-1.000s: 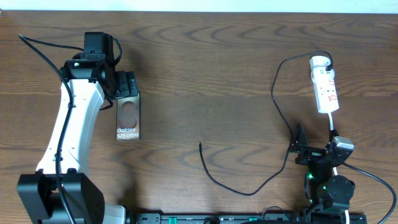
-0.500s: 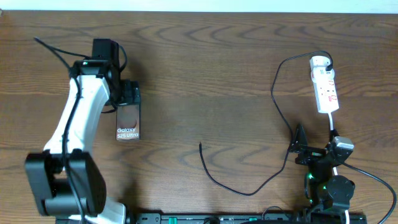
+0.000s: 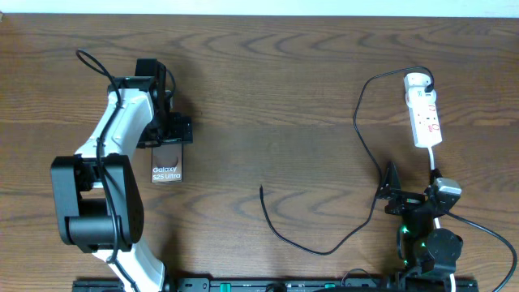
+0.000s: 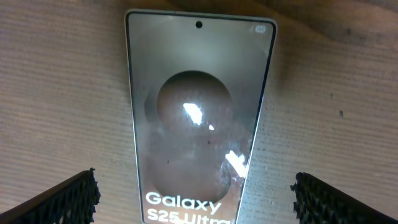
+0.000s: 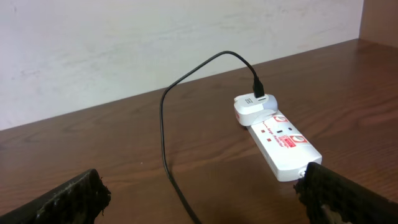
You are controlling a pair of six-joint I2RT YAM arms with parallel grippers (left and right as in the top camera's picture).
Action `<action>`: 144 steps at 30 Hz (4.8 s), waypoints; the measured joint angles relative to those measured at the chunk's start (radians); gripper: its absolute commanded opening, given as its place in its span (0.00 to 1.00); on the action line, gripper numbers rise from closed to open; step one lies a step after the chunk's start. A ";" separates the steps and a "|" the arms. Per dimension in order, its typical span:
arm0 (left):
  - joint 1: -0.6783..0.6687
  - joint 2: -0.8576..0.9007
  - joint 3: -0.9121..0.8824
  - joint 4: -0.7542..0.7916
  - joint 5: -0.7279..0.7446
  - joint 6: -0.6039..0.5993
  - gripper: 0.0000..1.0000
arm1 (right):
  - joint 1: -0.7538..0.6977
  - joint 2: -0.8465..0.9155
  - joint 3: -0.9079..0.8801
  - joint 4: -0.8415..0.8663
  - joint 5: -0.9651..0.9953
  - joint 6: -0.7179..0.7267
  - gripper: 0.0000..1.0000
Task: Plug charger to phone and switch on socket
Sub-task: 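Move the left gripper over the Galaxy phone and lower onto it, then close the left gripper on the phone's long edges and grip it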
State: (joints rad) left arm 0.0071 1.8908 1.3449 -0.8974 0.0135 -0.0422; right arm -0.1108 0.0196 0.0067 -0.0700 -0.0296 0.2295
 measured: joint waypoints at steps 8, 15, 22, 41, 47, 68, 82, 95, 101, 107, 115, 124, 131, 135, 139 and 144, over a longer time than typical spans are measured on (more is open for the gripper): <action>0.029 0.000 0.000 0.011 0.000 0.017 0.98 | 0.000 0.000 0.000 0.000 0.000 0.000 0.99; 0.052 0.001 0.000 0.011 0.003 0.017 0.98 | 0.000 0.000 0.000 0.000 0.000 0.000 0.99; 0.051 0.001 -0.006 0.011 0.040 0.017 0.98 | 0.000 0.000 0.000 0.000 0.000 0.000 0.99; 0.051 0.001 -0.055 0.063 0.059 0.018 0.98 | 0.000 0.000 0.000 0.000 0.000 0.000 0.99; 0.051 0.001 -0.094 0.081 0.059 0.018 0.98 | 0.000 0.000 0.000 0.000 0.000 0.000 0.99; 0.051 0.002 -0.161 0.161 0.055 0.070 0.98 | 0.000 0.000 0.000 0.000 0.000 0.000 0.99; 0.051 0.002 -0.163 0.186 0.055 0.077 0.98 | 0.000 0.000 0.000 0.000 0.000 0.000 0.99; 0.051 -0.002 -0.205 0.230 0.047 0.081 0.98 | 0.000 0.000 0.000 0.000 0.000 0.000 0.99; 0.051 -0.002 -0.205 0.230 0.043 0.081 0.98 | 0.000 0.000 0.000 0.000 0.000 0.000 0.99; 0.051 -0.002 -0.205 0.230 0.043 0.085 0.98 | 0.000 0.000 0.000 0.000 0.000 0.000 0.99; 0.051 -0.002 -0.205 0.239 0.045 0.128 0.98 | 0.000 0.000 0.000 0.000 0.000 0.000 0.99; 0.051 -0.002 -0.205 0.241 0.045 0.145 0.98 | 0.000 0.000 0.000 0.000 0.000 0.000 0.99; 0.051 -0.002 -0.205 0.241 0.046 0.144 0.98 | 0.000 0.000 0.000 0.000 0.000 0.000 0.99; 0.051 -0.002 -0.205 0.241 0.046 0.144 0.98 | 0.000 0.000 0.000 0.000 0.000 0.000 0.99; 0.051 -0.002 -0.205 0.241 0.046 0.144 0.99 | 0.000 0.000 0.000 0.000 0.000 0.000 0.99; 0.051 -0.002 -0.205 0.245 0.046 0.143 0.93 | 0.000 0.000 0.000 0.000 0.000 0.000 0.99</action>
State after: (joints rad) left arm 0.0582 1.8889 1.1400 -0.6525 0.0593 0.1013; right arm -0.1108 0.0196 0.0067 -0.0700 -0.0296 0.2295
